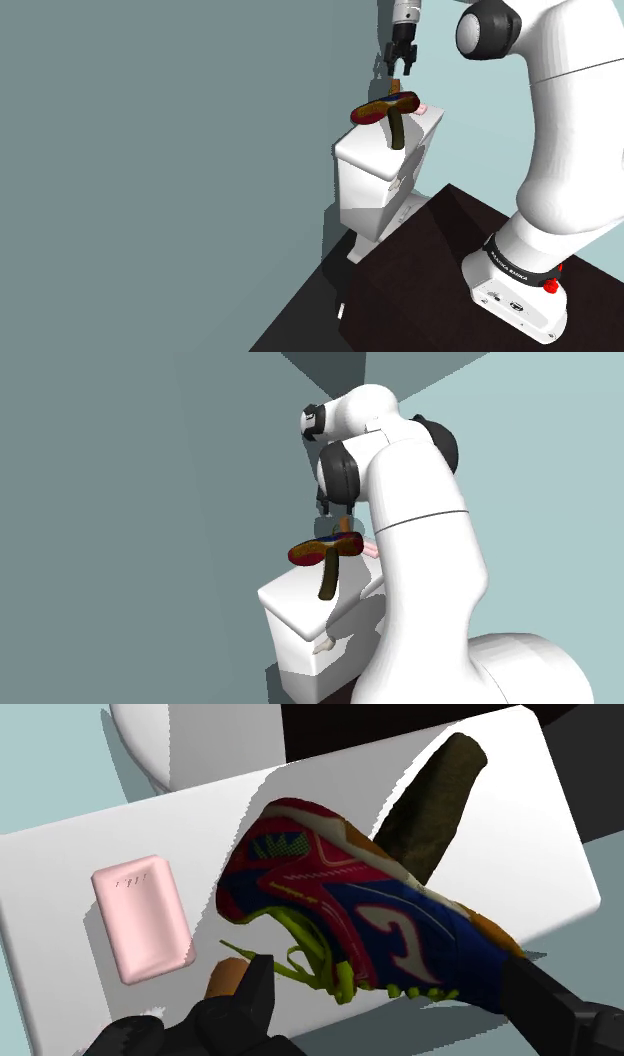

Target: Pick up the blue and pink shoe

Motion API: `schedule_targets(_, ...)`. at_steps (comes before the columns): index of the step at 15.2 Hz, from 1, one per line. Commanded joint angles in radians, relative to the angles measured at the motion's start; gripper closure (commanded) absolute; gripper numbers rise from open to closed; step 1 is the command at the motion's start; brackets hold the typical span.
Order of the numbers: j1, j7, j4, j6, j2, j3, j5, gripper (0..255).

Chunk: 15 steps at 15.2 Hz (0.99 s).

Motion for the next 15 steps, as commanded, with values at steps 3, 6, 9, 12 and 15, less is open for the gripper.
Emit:
schedule_targets(3, -0.030, 0.002, 0.038, 0.016, 0.057, 0.033, 0.001, 0)
schedule_targets(6, -0.026, -0.002, -0.009, 0.059, 0.054, 0.036, -0.002, 0)
schedule_targets(9, -0.027, -0.003, -0.031, 0.081, 0.053, 0.041, -0.005, 0)
schedule_targets(12, -0.012, -0.006, -0.111, 0.107, -0.001, 0.037, -0.012, 255)
schedule_targets(15, -0.017, -0.007, -0.092, 0.099, 0.010, 0.037, -0.011, 255)
